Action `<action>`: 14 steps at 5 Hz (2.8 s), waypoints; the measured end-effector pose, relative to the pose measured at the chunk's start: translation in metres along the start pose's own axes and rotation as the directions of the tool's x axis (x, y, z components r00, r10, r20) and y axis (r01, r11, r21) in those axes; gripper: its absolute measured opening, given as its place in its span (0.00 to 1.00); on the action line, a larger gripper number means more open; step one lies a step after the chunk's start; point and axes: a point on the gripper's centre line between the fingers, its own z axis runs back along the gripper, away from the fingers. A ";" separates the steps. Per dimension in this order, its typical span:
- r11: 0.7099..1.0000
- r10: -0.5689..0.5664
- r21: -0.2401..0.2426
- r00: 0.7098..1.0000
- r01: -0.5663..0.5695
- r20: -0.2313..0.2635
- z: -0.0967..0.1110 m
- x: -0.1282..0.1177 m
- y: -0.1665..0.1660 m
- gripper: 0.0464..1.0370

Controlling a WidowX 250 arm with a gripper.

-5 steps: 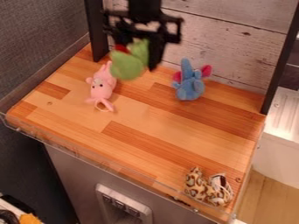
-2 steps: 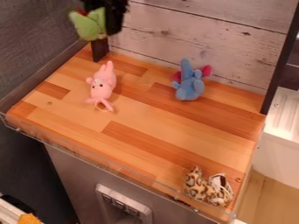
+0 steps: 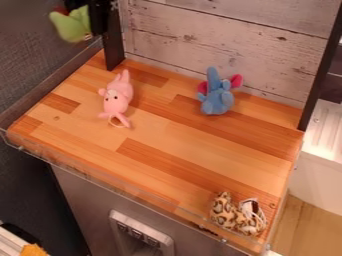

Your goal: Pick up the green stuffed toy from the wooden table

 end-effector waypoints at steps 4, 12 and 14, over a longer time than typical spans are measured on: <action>0.997 0.072 -0.001 0.997 -0.072 0.005 -0.050 -0.013 0.021 0.56; 0.997 0.080 -0.001 0.997 -0.080 -0.009 -0.074 0.017 -0.013 0.56; 1.000 0.020 0.002 1.000 -0.020 -0.007 -0.083 0.021 -0.010 0.56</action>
